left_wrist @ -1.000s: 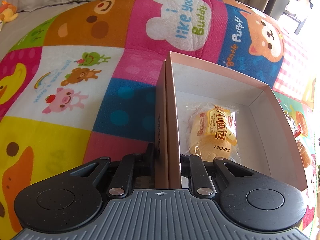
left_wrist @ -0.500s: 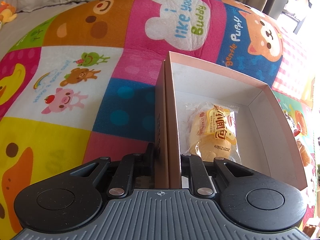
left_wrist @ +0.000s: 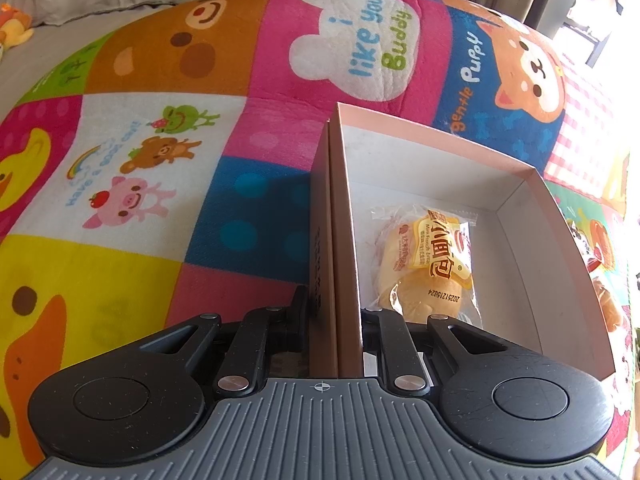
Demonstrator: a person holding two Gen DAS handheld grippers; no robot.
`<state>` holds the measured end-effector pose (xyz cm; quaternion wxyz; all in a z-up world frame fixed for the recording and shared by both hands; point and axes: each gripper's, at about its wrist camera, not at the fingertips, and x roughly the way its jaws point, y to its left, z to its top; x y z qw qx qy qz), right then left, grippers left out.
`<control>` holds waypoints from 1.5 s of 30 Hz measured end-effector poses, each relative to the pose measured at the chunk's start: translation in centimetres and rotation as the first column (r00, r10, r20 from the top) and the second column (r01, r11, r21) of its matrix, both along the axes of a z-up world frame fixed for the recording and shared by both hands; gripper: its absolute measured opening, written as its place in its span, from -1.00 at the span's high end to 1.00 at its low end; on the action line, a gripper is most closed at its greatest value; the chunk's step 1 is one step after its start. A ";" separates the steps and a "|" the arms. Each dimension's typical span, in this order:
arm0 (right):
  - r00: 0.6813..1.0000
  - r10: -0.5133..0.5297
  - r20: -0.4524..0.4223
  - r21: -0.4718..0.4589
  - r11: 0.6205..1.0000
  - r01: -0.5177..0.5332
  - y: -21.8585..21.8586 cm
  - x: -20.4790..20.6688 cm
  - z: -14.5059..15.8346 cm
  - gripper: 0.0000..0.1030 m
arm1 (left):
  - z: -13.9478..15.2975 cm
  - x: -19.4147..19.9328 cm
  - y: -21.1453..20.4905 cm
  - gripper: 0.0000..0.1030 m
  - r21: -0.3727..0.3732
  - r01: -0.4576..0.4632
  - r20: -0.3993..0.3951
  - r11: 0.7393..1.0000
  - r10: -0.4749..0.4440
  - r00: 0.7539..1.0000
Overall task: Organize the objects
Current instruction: 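Grasp the pink Volcano candy box with the right gripper and place it in the box, then grasp the round bread bun with the right gripper and drop it into the box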
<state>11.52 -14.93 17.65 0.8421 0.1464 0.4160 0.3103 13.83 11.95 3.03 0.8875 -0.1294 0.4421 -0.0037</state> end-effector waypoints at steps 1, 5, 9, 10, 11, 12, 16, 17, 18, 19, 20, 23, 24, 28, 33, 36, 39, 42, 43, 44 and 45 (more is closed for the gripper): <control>1.000 -0.006 0.002 0.012 1.000 0.006 1.1 1.4 0.2 0.18 | 0.0 0.0 0.0 0.65 -0.001 0.000 0.000 1.000 0.000 1.000; 0.998 -0.038 -0.039 0.072 0.997 0.041 5.2 6.2 -0.9 -0.26 | 0.0 0.0 0.0 0.66 -0.001 -0.001 0.001 1.000 0.001 1.000; 0.994 -0.088 0.072 -0.018 0.996 0.090 6.1 6.1 -1.4 -0.38 | -0.1 -0.1 0.0 0.66 0.004 0.005 0.006 1.000 -0.005 1.000; 0.992 -0.093 0.086 -0.029 0.995 0.095 5.6 5.9 -1.6 -0.42 | -0.1 -0.1 0.0 0.66 0.003 0.004 0.006 1.000 -0.004 1.000; 0.990 -0.100 0.098 -0.044 0.993 0.105 4.9 5.6 -1.8 -0.46 | -0.1 -0.1 0.0 0.66 0.002 0.003 0.006 1.000 -0.003 1.000; 0.987 -0.111 0.115 -0.065 0.991 0.119 3.8 5.2 -2.1 -0.47 | -0.1 -0.1 0.0 0.66 0.001 0.001 0.006 1.000 -0.001 1.000; 0.967 -0.173 0.185 -0.166 0.965 0.205 -0.7 3.1 -3.0 -0.53 | -0.2 -0.3 0.0 0.66 0.000 -0.001 0.014 1.000 0.001 1.000; 0.958 -0.196 0.209 -0.200 0.951 0.237 -2.2 2.5 -3.4 -0.54 | -0.2 -0.3 0.0 0.66 0.000 -0.001 0.015 1.000 0.001 1.000; 0.952 -0.211 0.224 -0.224 0.939 0.261 -3.2 2.0 -3.7 -0.57 | -0.1 -0.3 0.0 0.66 0.002 0.001 0.015 1.000 -0.001 1.000; 0.943 -0.229 0.239 -0.253 0.924 0.288 -4.4 1.4 -4.0 -0.59 | -0.1 -0.3 0.0 0.67 0.005 0.002 0.014 1.000 -0.002 1.000; 0.936 -0.246 0.252 -0.279 0.907 0.314 -5.5 0.8 -4.4 -0.63 | -0.1 -0.3 -0.1 0.67 0.007 0.001 0.013 1.000 -0.001 1.000; 0.917 -0.284 0.280 -0.360 0.854 0.374 -8.6 -1.0 -6.1 -0.67 | 0.0 -0.3 -0.3 0.69 0.021 -0.002 0.009 1.000 0.002 1.000; 0.913 -0.289 0.289 -0.386 0.837 0.388 -9.2 -1.5 -6.7 -0.67 | 0.0 -0.2 -0.4 0.69 0.023 -0.004 0.008 1.000 0.004 1.000; 0.906 -0.280 0.317 -0.480 0.777 0.408 -10.8 -3.6 -9.5 -0.67 | 0.1 -0.1 -0.5 0.71 0.034 -0.011 0.001 0.999 0.011 1.000; 0.940 -0.215 0.264 -0.491 0.809 0.323 -10.5 -4.8 -12.3 -0.67 | 0.2 0.0 -0.8 0.73 0.056 -0.008 -0.006 0.998 0.008 1.000; 0.949 -0.180 0.258 -0.494 0.820 0.290 -9.3 -4.4 -13.2 -0.67 | 0.2 0.0 -0.9 0.74 0.074 0.002 -0.004 0.997 -0.002 1.000; 0.936 -0.183 0.299 -0.489 0.813 0.315 -8.7 -3.4 -13.1 -0.67 | 0.2 -0.1 -0.9 0.74 0.076 0.010 -0.006 0.997 -0.010 1.000; 0.921 -0.178 0.346 -0.482 0.809 0.337 -9.0 -1.5 -12.3 -0.67 | 0.2 0.0 -0.9 0.74 0.078 0.013 -0.008 0.997 -0.012 1.000; 0.923 -0.162 0.349 -0.485 0.812 0.325 -9.2 -0.5 -12.2 -0.67 | 0.2 0.0 -0.9 0.74 0.078 0.012 -0.009 0.997 -0.011 1.000; 0.931 -0.139 0.338 -0.486 0.821 0.299 -9.5 0.4 -12.2 -0.67 | 0.2 0.0 -0.9 0.74 0.078 0.012 -0.009 0.997 -0.011 1.000; 0.938 -0.126 0.323 -0.484 0.830 0.278 -9.8 1.4 -12.4 -0.68 | 0.2 0.0 -0.9 0.74 0.076 0.012 -0.008 0.997 -0.011 1.000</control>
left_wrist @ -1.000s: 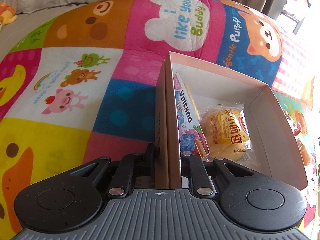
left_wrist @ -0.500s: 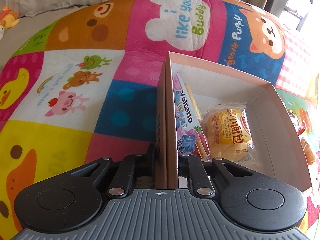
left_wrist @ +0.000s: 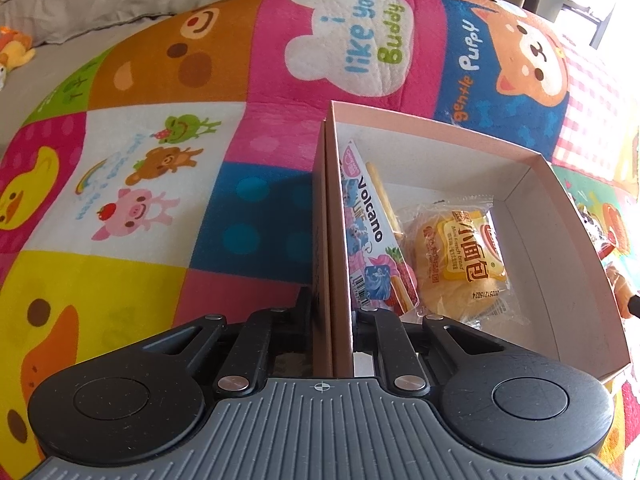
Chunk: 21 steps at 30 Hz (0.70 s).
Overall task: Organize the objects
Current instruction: 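Grasp the round bread bun with the right gripper and drop it into the box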
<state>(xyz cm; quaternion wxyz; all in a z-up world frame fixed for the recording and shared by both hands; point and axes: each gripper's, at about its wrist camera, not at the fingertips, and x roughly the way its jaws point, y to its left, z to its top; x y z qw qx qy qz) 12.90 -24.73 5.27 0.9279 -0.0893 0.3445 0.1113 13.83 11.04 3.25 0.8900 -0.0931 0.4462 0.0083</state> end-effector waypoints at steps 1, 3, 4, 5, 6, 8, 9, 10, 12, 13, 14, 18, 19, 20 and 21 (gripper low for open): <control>1.000 0.004 -0.018 0.005 1.000 -0.004 -0.3 1.1 -0.3 -0.69 | 0.0 0.0 0.1 0.74 -0.002 0.001 0.001 1.000 -0.001 1.000; 0.998 -0.014 -0.053 0.018 1.000 0.015 -1.0 3.0 -0.9 -0.69 | 0.0 0.0 0.1 0.73 -0.005 0.002 0.002 1.000 -0.002 1.000; 0.997 -0.021 -0.074 0.033 0.999 0.023 -1.3 3.8 -1.3 -0.69 | 0.0 0.0 0.1 0.73 -0.006 0.002 0.002 1.000 -0.002 1.000; 0.994 -0.019 -0.112 0.065 0.998 0.027 -1.7 4.8 -1.8 -0.69 | 0.0 0.0 0.1 0.73 -0.007 0.002 0.001 1.000 -0.002 1.000; 0.989 -0.012 -0.145 0.099 0.995 0.026 -2.1 5.4 -2.2 -0.70 | 0.0 0.0 0.1 0.73 -0.007 0.002 0.001 1.000 -0.002 1.000; 0.983 -0.018 -0.184 0.156 0.987 0.048 -2.7 6.1 -2.9 -0.70 | 0.0 -0.1 0.1 0.73 -0.007 0.002 0.002 1.000 -0.002 1.000; 0.981 -0.025 -0.193 0.170 0.984 0.058 -2.8 6.0 -3.0 -0.68 | 0.0 -0.1 0.1 0.73 -0.009 0.002 0.003 1.000 -0.002 1.000; 0.980 -0.028 -0.196 0.184 0.981 0.065 -2.8 5.8 -3.0 -0.63 | -0.1 -0.1 0.1 0.73 -0.011 0.001 0.004 1.000 -0.001 1.000; 0.979 -0.044 -0.197 0.180 0.980 0.080 -2.7 5.1 -2.8 -0.44 | 0.0 -0.1 0.1 0.72 -0.011 0.000 0.004 1.000 0.000 1.000; 0.979 -0.055 -0.196 0.169 0.982 0.089 -2.6 4.5 -2.5 -0.38 | -0.1 -0.1 0.1 0.72 -0.011 0.001 0.004 1.000 -0.001 1.000; 0.979 -0.059 -0.193 0.166 0.982 0.092 -2.6 3.8 -2.2 -0.27 | -0.1 -0.1 0.1 0.72 -0.011 0.001 0.004 1.000 -0.001 1.000; 0.983 -0.037 -0.179 0.208 0.975 0.074 -3.0 0.4 -0.4 -0.18 | -0.1 -0.1 0.1 0.72 -0.013 -0.001 0.007 1.000 0.001 1.000; 0.985 -0.031 -0.171 0.213 0.975 0.067 -3.0 -0.6 0.3 -0.18 | -0.1 -0.1 0.2 0.72 -0.015 -0.003 0.007 1.000 0.003 1.000; 0.986 -0.028 -0.165 0.215 0.975 0.063 -3.0 -1.6 1.1 -0.17 | -0.1 -0.1 0.1 0.72 -0.016 -0.005 0.008 1.000 0.005 1.000; 0.986 -0.025 -0.167 0.220 0.974 0.062 -3.0 -2.4 1.6 -0.17 | -0.1 -0.1 0.2 0.72 -0.017 -0.006 0.009 1.000 0.006 1.000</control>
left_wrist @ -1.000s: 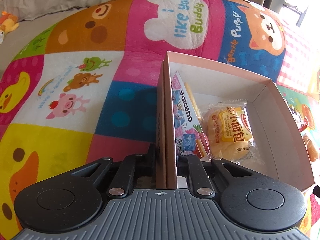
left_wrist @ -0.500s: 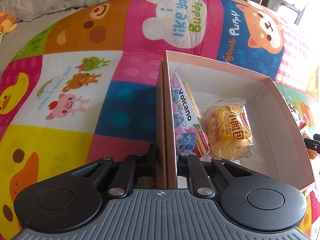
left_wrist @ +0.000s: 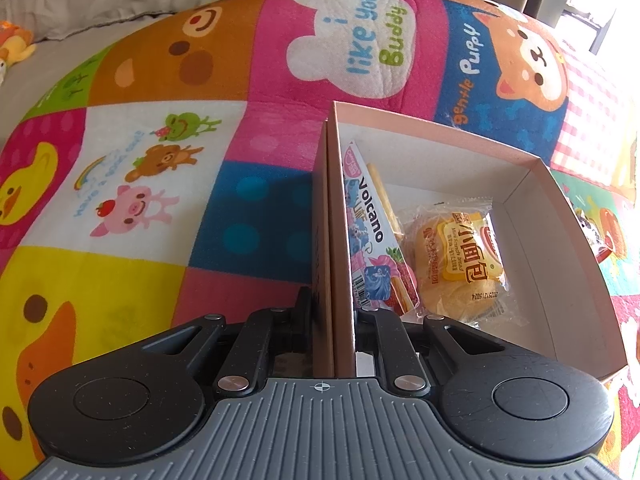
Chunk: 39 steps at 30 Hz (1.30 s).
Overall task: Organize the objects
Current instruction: 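Grasp the round bread bun with the right gripper and drop it into the box, then grasp the yellow cheese stick with the right gripper and place it in the box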
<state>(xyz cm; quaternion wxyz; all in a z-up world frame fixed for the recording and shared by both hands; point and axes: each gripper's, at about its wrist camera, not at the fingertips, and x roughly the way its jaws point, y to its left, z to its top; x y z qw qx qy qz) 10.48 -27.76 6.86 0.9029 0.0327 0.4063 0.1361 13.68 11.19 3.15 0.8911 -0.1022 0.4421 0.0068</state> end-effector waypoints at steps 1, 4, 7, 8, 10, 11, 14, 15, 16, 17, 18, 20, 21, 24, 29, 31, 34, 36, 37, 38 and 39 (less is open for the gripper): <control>1.000 0.008 -0.009 0.014 1.000 -0.008 0.0 -1.0 0.5 -0.17 | 0.0 0.0 0.0 0.72 -0.002 -0.001 0.002 1.000 0.001 1.000; 0.997 0.054 -0.055 0.038 0.998 -0.052 0.8 -3.3 0.9 -0.17 | -0.1 -0.2 0.1 0.72 -0.005 -0.004 0.005 1.000 0.004 1.000; 0.985 0.121 -0.125 0.025 0.993 -0.119 2.9 -5.6 -0.2 -0.17 | -0.1 -0.2 0.1 0.72 -0.007 -0.008 0.006 1.000 0.008 1.000; 0.977 0.153 -0.150 0.024 0.988 -0.151 4.0 -6.5 -0.8 -0.17 | -0.1 -0.2 0.1 0.72 -0.007 -0.008 0.007 1.000 0.008 1.000; 0.961 0.208 -0.181 0.022 0.978 -0.207 5.9 -7.9 -1.6 -0.17 | -0.1 -0.2 0.1 0.72 -0.007 -0.007 0.007 1.000 0.007 1.000; 0.953 0.235 -0.190 0.020 0.972 -0.236 6.8 -8.4 -1.8 -0.17 | -0.1 -0.2 0.1 0.72 -0.008 -0.007 0.006 1.000 0.007 1.000; 0.938 0.295 -0.179 0.029 0.955 -0.295 9.0 -9.3 -1.2 -0.17 | -0.1 -0.2 0.2 0.72 -0.012 -0.007 0.005 1.000 0.007 1.000; 0.937 0.309 -0.164 0.036 0.951 -0.307 9.4 -9.5 -0.6 -0.17 | -0.1 -0.2 0.2 0.72 -0.012 -0.008 0.004 1.000 0.008 1.000; 0.937 0.321 -0.137 0.042 0.947 -0.318 9.9 -9.6 0.5 -0.17 | -0.1 -0.2 0.1 0.72 -0.012 -0.008 0.004 1.000 0.008 1.000; 0.939 0.329 -0.102 0.048 0.944 -0.326 10.2 -9.5 1.7 -0.17 | -0.1 -0.2 0.1 0.72 -0.012 -0.008 0.004 1.000 0.008 1.000; 0.940 0.336 -0.063 0.056 0.941 -0.333 10.4 -9.4 3.1 -0.17 | -0.1 -0.2 0.1 0.72 -0.012 -0.008 0.004 1.000 0.008 1.000; 0.940 0.339 0.040 0.077 0.937 -0.342 10.8 -8.9 6.7 -0.17 | 0.0 -0.1 0.2 0.72 -0.015 -0.010 0.002 1.000 0.010 1.000; 0.938 0.338 0.083 0.094 0.934 -0.345 11.0 -8.5 8.3 -0.17 | 0.0 -0.1 0.2 0.72 -0.015 -0.011 0.001 1.000 0.011 1.000; 0.928 0.324 0.184 0.159 0.922 -0.353 11.7 -6.5 12.9 -0.17 | 0.0 -0.1 0.2 0.72 -0.019 -0.014 -0.001 1.000 0.014 1.000; 0.915 0.264 0.304 0.158 0.934 -0.322 14.0 -3.1 15.7 -0.39 | -0.1 0.0 0.4 0.70 -0.029 -0.012 -0.001 0.999 0.012 1.000; 0.922 0.231 0.310 0.149 0.946 -0.287 14.8 -1.9 15.3 -0.59 | -0.1 0.0 0.4 0.70 -0.029 -0.010 0.000 1.000 0.010 1.000; 0.929 0.214 0.302 0.135 0.955 -0.264 14.4 -1.4 14.0 -0.59 | -0.2 -0.1 0.3 0.70 -0.027 -0.005 0.004 1.000 0.005 1.000; 0.938 0.191 0.291 0.118 0.965 -0.233 13.5 -1.5 12.9 -0.60 | -0.2 -0.1 0.3 0.70 -0.025 -0.005 0.004 1.000 0.005 1.000; 0.944 0.168 0.283 0.104 0.973 -0.205 12.5 -1.8 12.1 -0.60 | -0.2 -0.1 0.2 0.70 -0.024 -0.005 0.004 1.000 0.006 1.000; 0.949 0.150 0.276 0.093 0.979 -0.182 11.9 -1.9 11.5 -0.60 | -0.2 -0.1 0.2 0.70 -0.023 -0.005 0.006 1.000 0.005 1.000; 0.955 0.124 0.270 0.074 0.986 -0.149 10.9 -2.3 10.6 -0.60 | -0.2 -0.2 0.2 0.70 -0.022 -0.004 0.008 1.000 0.004 1.000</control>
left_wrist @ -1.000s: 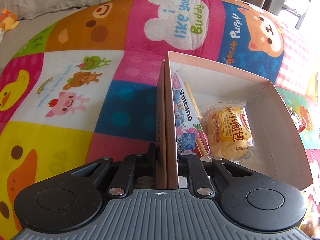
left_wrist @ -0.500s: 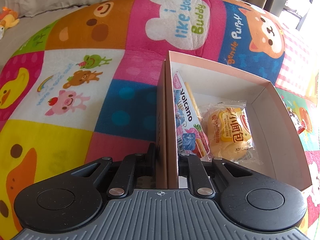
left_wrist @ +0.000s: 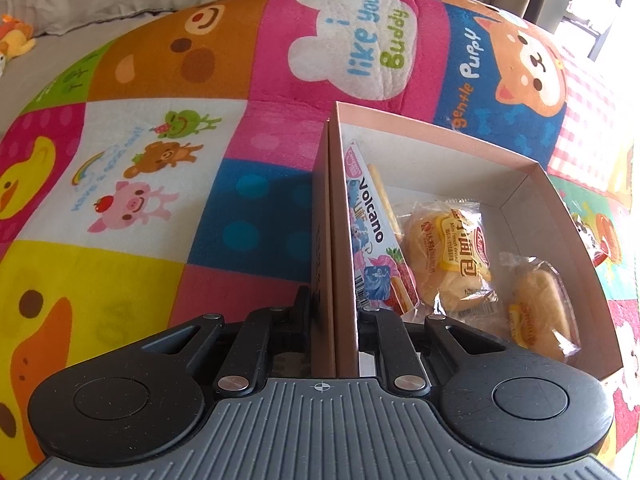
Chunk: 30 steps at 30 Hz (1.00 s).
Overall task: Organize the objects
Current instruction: 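Grasp the yellow cheese stick with the right gripper and place it in the box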
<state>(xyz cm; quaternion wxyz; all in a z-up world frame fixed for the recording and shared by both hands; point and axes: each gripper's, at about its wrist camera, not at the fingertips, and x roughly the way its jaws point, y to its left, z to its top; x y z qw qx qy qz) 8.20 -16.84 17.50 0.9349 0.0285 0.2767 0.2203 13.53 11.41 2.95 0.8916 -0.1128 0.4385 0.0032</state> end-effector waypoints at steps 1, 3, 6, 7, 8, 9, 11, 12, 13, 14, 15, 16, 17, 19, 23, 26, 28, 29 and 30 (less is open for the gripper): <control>0.999 -0.034 -0.001 -0.023 0.999 0.034 -0.9 -0.3 -0.9 -0.61 | 0.0 0.0 0.0 0.70 0.000 0.001 0.002 1.000 -0.001 1.000; 0.995 -0.103 0.002 -0.077 0.992 0.103 -2.6 -0.9 -2.7 -0.62 | 0.0 -0.1 0.0 0.70 -0.001 0.004 0.005 1.000 -0.004 1.000; 0.980 -0.197 -0.004 -0.159 0.968 0.194 -4.9 -1.6 -5.8 -0.67 | -0.1 -0.2 0.0 0.70 -0.002 0.001 0.009 1.000 -0.001 1.000; 0.974 -0.225 -0.017 -0.180 0.959 0.218 -5.5 -1.9 -6.9 -0.67 | -0.1 -0.2 0.0 0.70 -0.001 -0.001 0.010 1.000 0.001 1.000; 0.968 -0.246 -0.039 -0.195 0.952 0.234 -6.1 -2.1 -8.1 -0.67 | 0.0 -0.2 0.0 0.70 0.001 -0.002 0.011 1.000 0.002 1.000; 0.963 -0.259 -0.067 -0.202 0.949 0.241 -6.7 -2.3 -9.3 -0.67 | 0.0 -0.2 -0.1 0.70 0.002 -0.002 0.011 1.000 0.002 1.000; 0.956 -0.271 -0.113 -0.200 0.949 0.245 -7.4 -2.8 -11.1 -0.67 | 0.0 -0.3 -0.1 0.70 0.006 0.000 0.011 1.000 0.000 1.000; 0.954 -0.271 -0.128 -0.194 0.950 0.244 -7.6 -2.9 -11.8 -0.67 | 0.0 -0.2 -0.1 0.70 0.007 0.002 0.011 1.000 -0.002 1.000; 0.953 -0.268 -0.138 -0.185 0.953 0.241 -7.6 -3.1 -12.3 -0.67 | 0.0 -0.2 -0.1 0.70 0.008 0.003 0.010 1.000 -0.003 1.000; 0.954 -0.263 -0.141 -0.176 0.955 0.238 -7.6 -3.3 -12.6 -0.67 | 0.0 -0.2 -0.1 0.70 0.008 0.003 0.009 1.000 -0.003 1.000; 0.956 -0.259 -0.140 -0.170 0.957 0.234 -7.5 -3.3 -12.8 -0.65 | 0.0 -0.2 -0.1 0.70 0.009 0.002 0.008 1.000 -0.002 1.000; 0.958 -0.255 -0.135 -0.170 0.958 0.231 -7.2 -3.2 -12.9 -0.63 | 0.0 -0.2 -0.1 0.70 0.009 0.000 0.008 1.000 0.000 1.000; 0.960 -0.248 -0.128 -0.177 0.958 0.224 -6.9 -2.8 -13.1 -0.56 | 0.0 -0.2 -0.1 0.70 0.009 -0.001 0.008 1.000 0.001 1.000; 0.961 -0.248 -0.126 -0.198 0.955 0.220 -6.1 -1.7 -13.4 -0.37 | 0.0 -0.2 -0.2 0.70 0.010 -0.003 0.008 1.000 0.003 1.000; 0.948 -0.275 -0.163 -0.184 0.952 0.244 -5.9 0.9 -14.4 -0.15 | 0.0 -0.1 -0.1 0.70 0.010 -0.005 0.004 1.000 0.005 1.000; 0.933 -0.316 -0.175 -0.179 0.942 0.285 -6.2 1.7 -15.3 0.00 | 0.1 0.0 -0.2 0.70 0.018 -0.003 -0.001 1.000 0.003 1.000; 0.913 -0.387 -0.128 -0.220 0.909 0.354 -6.5 1.4 -15.7 0.00 | 0.1 0.1 -0.3 0.70 0.023 -0.004 -0.005 1.000 0.004 1.000; 0.902 -0.417 -0.108 -0.241 0.892 0.383 -6.6 1.3 -15.9 0.00 | 0.1 0.1 -0.3 0.70 0.024 -0.006 -0.007 1.000 0.006 1.000; 0.893 -0.440 -0.097 -0.250 0.879 0.406 -6.9 1.0 -16.0 0.00 | 0.1 0.1 -0.4 0.70 0.025 -0.007 -0.008 1.000 0.008 1.000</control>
